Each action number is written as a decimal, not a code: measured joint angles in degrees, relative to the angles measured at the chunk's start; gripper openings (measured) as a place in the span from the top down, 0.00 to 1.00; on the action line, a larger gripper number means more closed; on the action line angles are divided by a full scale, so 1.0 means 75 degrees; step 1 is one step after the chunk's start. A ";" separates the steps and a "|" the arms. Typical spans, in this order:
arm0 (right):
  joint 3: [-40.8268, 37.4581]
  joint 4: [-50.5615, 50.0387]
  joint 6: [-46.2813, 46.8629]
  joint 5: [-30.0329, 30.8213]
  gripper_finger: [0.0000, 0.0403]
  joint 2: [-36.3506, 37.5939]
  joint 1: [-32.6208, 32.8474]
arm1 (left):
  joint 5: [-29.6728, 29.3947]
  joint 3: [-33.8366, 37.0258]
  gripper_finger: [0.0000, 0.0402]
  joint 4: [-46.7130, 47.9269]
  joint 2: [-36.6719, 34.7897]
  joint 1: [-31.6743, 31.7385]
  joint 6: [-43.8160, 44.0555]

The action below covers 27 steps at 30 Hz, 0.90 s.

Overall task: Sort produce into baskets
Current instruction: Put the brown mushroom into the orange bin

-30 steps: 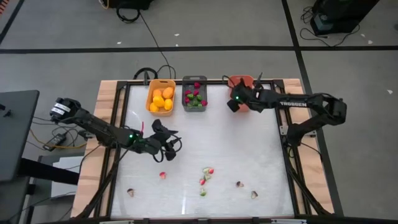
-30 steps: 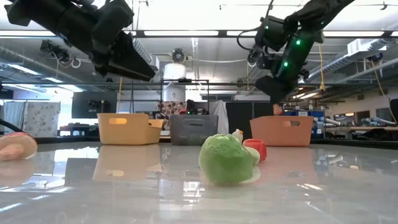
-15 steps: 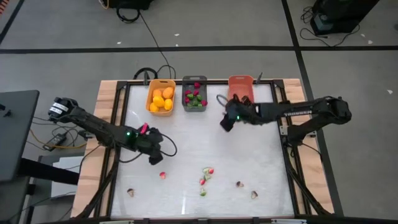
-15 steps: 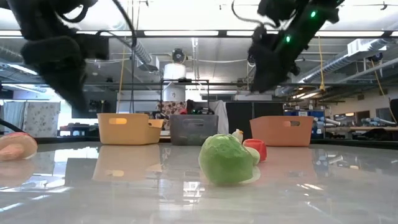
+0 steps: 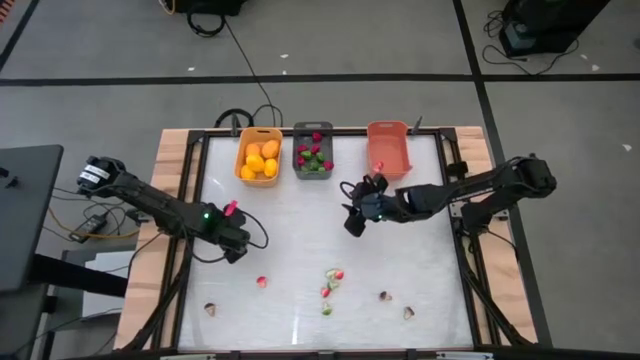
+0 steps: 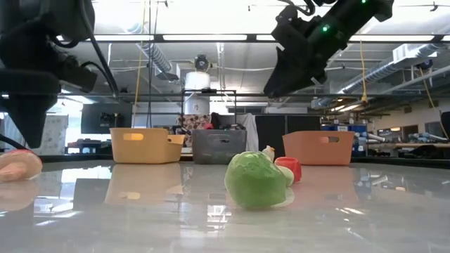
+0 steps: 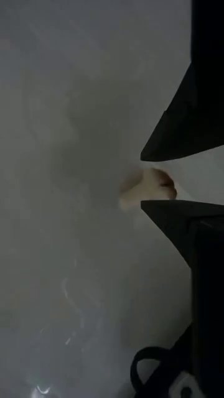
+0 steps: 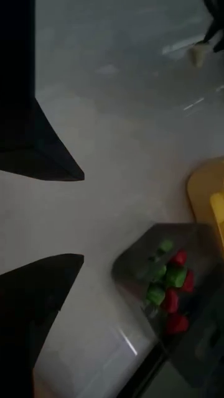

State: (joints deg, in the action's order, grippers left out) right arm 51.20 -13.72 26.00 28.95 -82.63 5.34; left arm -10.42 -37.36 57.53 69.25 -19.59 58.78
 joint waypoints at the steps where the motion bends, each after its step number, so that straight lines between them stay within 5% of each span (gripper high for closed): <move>1: 0.0000 0.0022 0.0000 -0.0008 0.47 -0.0065 0.0000 | 0.0004 0.0012 0.71 -0.0019 0.0003 -0.0003 -0.0007; 16: 0.0000 0.0267 0.0119 -0.0099 0.47 -0.0335 0.0145 | 0.0576 0.1033 0.72 -0.0919 0.0015 -0.0090 -0.0012; 27: 0.0000 0.0806 0.0118 -0.0450 0.47 -0.0335 0.0179 | -0.0388 0.0956 0.95 -0.1824 0.0023 -0.0090 -0.0825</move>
State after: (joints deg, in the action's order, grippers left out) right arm 51.20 -7.67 26.89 25.58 -85.14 6.69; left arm -13.34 -30.20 43.85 69.43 -20.27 52.60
